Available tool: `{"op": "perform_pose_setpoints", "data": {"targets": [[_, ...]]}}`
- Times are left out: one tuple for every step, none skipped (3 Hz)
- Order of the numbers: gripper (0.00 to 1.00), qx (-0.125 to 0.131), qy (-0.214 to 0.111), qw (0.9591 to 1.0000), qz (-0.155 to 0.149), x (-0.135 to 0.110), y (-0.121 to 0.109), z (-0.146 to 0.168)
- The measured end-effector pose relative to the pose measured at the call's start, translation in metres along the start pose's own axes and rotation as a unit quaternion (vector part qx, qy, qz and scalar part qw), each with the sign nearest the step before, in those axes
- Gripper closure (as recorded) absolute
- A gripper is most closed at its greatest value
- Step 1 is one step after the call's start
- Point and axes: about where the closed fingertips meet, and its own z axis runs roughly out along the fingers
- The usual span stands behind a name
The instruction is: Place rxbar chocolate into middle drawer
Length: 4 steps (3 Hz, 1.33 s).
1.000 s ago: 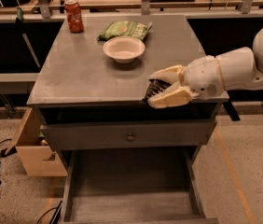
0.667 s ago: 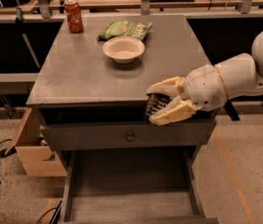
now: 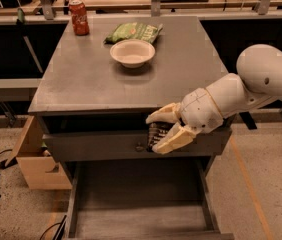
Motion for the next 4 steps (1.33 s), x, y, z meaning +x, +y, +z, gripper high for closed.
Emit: {"op": "perform_pose_setpoints", "data": {"targets": [[1.0, 0.0, 0.001, 1.0, 0.004, 0.003, 0.001, 0.003], [1.0, -0.005, 0.01, 0.9989, 0.047, 0.037, 0.007, 0.032], [1.0, -0.008, -0.008, 0.9944, 0.105, 0.098, 0.026, 0.071], [1.0, -0.001, -0.038, 0.9854, 0.166, 0.168, 0.045, 0.114]]}}
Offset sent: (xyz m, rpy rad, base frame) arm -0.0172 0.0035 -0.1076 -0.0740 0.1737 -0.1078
